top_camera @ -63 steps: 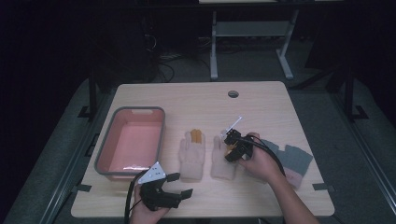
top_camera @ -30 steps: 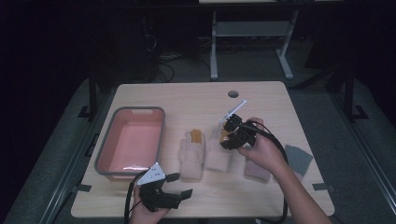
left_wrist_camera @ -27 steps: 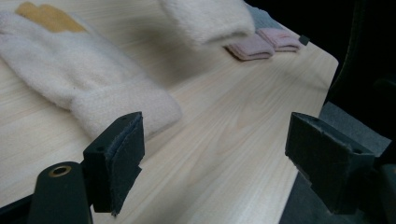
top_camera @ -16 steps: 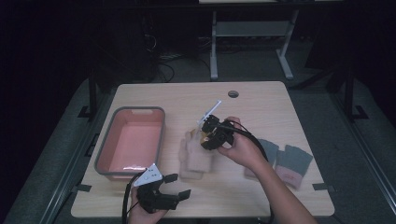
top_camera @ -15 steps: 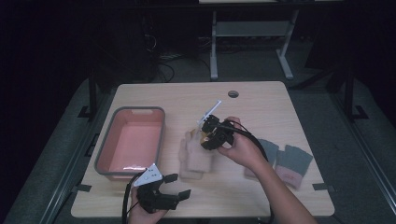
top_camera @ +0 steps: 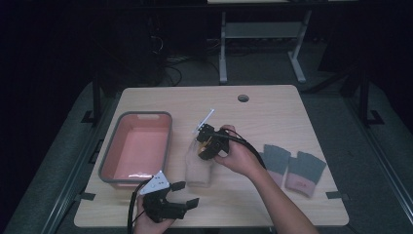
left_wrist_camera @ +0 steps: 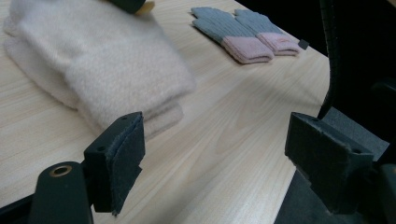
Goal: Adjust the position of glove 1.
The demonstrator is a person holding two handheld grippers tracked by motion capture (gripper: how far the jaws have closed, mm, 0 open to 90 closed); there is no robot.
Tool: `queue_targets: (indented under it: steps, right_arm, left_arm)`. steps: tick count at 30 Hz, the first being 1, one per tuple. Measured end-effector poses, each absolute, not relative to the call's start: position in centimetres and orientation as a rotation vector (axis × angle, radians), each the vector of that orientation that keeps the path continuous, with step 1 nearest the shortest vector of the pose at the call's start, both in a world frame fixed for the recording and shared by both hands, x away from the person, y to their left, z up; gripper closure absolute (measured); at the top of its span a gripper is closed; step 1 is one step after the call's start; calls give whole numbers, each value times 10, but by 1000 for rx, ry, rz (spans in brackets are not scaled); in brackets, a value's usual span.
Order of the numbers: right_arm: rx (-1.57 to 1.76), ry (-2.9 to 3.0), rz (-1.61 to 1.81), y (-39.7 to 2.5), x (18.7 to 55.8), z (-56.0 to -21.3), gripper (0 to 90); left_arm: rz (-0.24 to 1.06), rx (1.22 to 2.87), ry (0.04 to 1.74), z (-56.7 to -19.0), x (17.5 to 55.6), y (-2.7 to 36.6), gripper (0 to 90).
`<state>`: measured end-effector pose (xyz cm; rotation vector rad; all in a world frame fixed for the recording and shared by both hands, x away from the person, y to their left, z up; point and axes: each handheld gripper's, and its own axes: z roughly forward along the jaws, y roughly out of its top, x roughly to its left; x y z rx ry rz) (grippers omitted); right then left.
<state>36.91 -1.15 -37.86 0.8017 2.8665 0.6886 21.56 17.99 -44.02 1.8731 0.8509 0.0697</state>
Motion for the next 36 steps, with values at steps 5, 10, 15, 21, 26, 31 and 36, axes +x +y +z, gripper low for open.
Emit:
queue_targets:
  steps: [5,10,15,21,26,31,36]
  right_arm:
    - [822,2897,669,-9,371,-390,626]
    - [850,2913,647,-10,373,-403,615]
    - [870,2917,649,-12,373,-412,607]
    - [874,2917,653,-16,372,-417,592]
    - [885,2920,670,-18,372,-419,563]
    - [884,2927,678,-19,372,-419,543]
    - [886,2923,700,-20,371,-415,515]
  left_arm:
    - [64,1877,850,-440,216,179,202]
    - [64,1881,848,-441,217,178,202]
    - [58,1884,848,-442,216,177,202]
    - [57,1888,842,-442,216,175,202]
    - [54,1897,840,-443,216,175,203]
    - [60,1893,835,-443,216,175,203]
    - [57,1889,831,-443,217,175,202]
